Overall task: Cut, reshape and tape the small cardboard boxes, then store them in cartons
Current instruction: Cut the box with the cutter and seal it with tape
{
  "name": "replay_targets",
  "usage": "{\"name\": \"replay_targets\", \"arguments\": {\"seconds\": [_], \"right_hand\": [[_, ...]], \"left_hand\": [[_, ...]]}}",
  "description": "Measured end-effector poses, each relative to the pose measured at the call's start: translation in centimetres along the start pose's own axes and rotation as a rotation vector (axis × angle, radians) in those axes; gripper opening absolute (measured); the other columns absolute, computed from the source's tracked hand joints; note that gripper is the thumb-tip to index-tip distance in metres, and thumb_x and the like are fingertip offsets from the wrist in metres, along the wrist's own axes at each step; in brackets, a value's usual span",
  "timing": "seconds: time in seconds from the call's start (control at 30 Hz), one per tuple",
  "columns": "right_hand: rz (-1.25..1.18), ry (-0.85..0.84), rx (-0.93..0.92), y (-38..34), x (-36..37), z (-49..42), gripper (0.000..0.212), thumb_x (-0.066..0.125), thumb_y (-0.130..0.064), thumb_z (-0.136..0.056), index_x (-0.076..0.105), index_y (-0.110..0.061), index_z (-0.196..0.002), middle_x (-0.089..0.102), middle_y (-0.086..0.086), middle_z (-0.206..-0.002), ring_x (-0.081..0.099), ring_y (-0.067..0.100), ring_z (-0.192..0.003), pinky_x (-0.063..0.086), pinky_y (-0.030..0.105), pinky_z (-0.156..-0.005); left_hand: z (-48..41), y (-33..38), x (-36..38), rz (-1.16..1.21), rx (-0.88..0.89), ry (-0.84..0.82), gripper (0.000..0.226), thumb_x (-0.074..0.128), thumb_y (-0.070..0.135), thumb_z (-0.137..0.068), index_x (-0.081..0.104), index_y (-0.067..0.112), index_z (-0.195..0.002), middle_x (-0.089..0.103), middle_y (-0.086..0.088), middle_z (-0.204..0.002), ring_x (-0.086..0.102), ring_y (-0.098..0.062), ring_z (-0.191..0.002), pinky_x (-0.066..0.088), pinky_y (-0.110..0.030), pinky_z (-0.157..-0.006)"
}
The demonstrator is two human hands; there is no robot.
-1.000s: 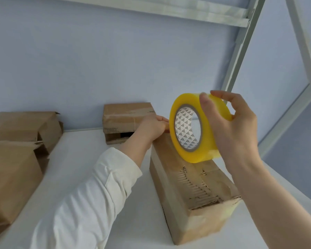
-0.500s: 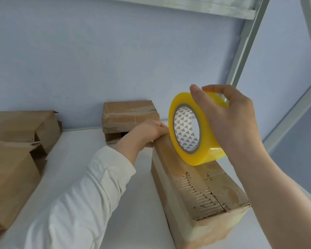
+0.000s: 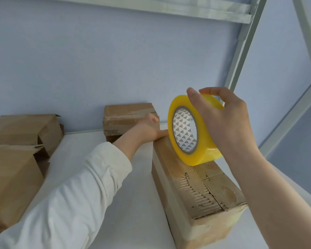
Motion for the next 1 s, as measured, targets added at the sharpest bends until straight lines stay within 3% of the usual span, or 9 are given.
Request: {"name": "replay_targets", "arguments": {"seconds": [0.1, 0.17, 0.23, 0.4, 0.5, 0.57, 0.73, 0.83, 1.0], "right_hand": [[0.001, 0.006, -0.002, 0.1, -0.1, -0.1, 0.040, 0.060, -0.063, -0.075, 0.059, -0.037, -0.107, 0.047, -0.022, -0.084, 0.054, 0.010, -0.085, 0.038, 0.018, -0.057], [0.000, 0.006, -0.001, 0.1, -0.1, -0.4, 0.040, 0.060, -0.062, -0.075, 0.059, -0.037, -0.106, 0.044, -0.024, -0.083, 0.053, 0.005, -0.079, 0.038, 0.018, -0.057], [-0.005, -0.001, -0.015, 0.2, -0.1, -0.4, 0.041, 0.060, -0.063, -0.075, 0.060, -0.037, -0.107, 0.042, -0.026, -0.082, 0.053, 0.005, -0.081, 0.038, 0.020, -0.058], [-0.079, -0.066, -0.049, 0.4, -0.2, 0.0, 0.038, 0.055, -0.064, -0.077, 0.057, -0.043, -0.110, 0.045, -0.031, -0.086, 0.053, 0.003, -0.095, 0.041, 0.016, -0.070], [-0.279, -0.329, -0.014, 1.9, 0.0, 1.5, 0.059, 0.058, -0.062, -0.074, 0.044, -0.049, -0.129, 0.062, -0.021, -0.110, 0.061, 0.004, -0.106, 0.050, 0.030, -0.092], [-0.371, -0.457, -0.044, 3.0, 0.2, 3.0, 0.067, 0.064, -0.050, -0.078, 0.035, -0.042, -0.137, 0.068, -0.016, -0.109, 0.064, 0.004, -0.102, 0.054, 0.028, -0.088], [-0.356, -0.320, -0.060, 2.5, -0.1, 3.4, 0.061, 0.061, -0.047, -0.067, 0.046, -0.026, -0.122, 0.070, -0.020, -0.075, 0.067, -0.002, -0.075, 0.054, 0.018, -0.066], [-0.382, -0.246, -0.016, 1.1, -1.0, 4.8, 0.049, 0.064, -0.039, -0.078, 0.052, -0.019, -0.122, 0.066, -0.022, -0.060, 0.064, -0.004, -0.055, 0.048, 0.013, -0.047], [-0.225, -0.150, 0.071, -0.4, -5.0, 7.5, 0.066, 0.064, -0.071, -0.055, 0.059, -0.040, -0.113, 0.071, -0.015, -0.085, 0.069, 0.005, -0.076, 0.057, 0.036, -0.077]], "left_hand": [[0.0, 0.6, 0.2, -0.020, 0.157, -0.013, 0.013, 0.065, 0.030, -0.085, 0.058, 0.021, -0.091, 0.059, -0.001, -0.101, 0.056, -0.015, -0.090, 0.044, -0.025, -0.075], [0.5, 0.8, 0.3, 0.010, 0.219, -0.030, 0.021, 0.061, 0.027, -0.088, 0.062, 0.008, -0.079, 0.057, -0.001, -0.079, 0.050, -0.013, -0.072, 0.039, -0.023, -0.065], [0.7, 0.6, 0.5, 0.076, 0.222, -0.032, 0.032, 0.057, 0.026, -0.090, 0.064, -0.004, -0.081, 0.048, -0.008, -0.073, 0.041, -0.016, -0.069, 0.031, -0.025, -0.062], [0.6, -0.1, 1.3, 0.151, 0.083, -0.035, 0.017, 0.051, 0.026, -0.091, 0.051, 0.016, -0.077, 0.043, -0.008, -0.075, 0.038, -0.018, -0.071, 0.037, -0.029, -0.062], [0.5, -0.7, 1.5, 0.190, 0.066, -0.015, 0.022, 0.057, 0.029, -0.089, 0.069, 0.010, -0.088, 0.054, -0.010, -0.077, 0.046, -0.018, -0.071, 0.041, -0.029, -0.064], [0.6, -0.7, 1.5, 0.197, 0.057, -0.002, 0.026, 0.060, 0.028, -0.088, 0.071, 0.005, -0.091, 0.055, -0.011, -0.076, 0.047, -0.019, -0.069, 0.040, -0.027, -0.060], [1.1, 0.2, 1.2, 0.151, 0.045, 0.030, 0.020, 0.061, 0.021, -0.087, 0.066, 0.014, -0.068, 0.055, -0.007, -0.066, 0.045, -0.017, -0.059, 0.038, -0.023, -0.052], [1.5, 0.5, 1.2, 0.148, 0.048, 0.039, 0.020, 0.061, 0.018, -0.085, 0.061, 0.013, -0.065, 0.056, -0.008, -0.070, 0.047, -0.018, -0.062, 0.040, -0.024, -0.054], [2.1, 0.7, 1.2, 0.168, 0.114, 0.059, 0.021, 0.065, 0.031, -0.084, 0.070, 0.011, -0.081, 0.060, -0.001, -0.066, 0.055, -0.010, -0.060, 0.047, -0.025, -0.060]]}}
Point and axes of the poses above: each hand's wrist, its own z-axis away from the middle knuckle, its own x-axis out of the palm, y = z × x, the point moved 4 cm from there along -z, towards the middle knuckle
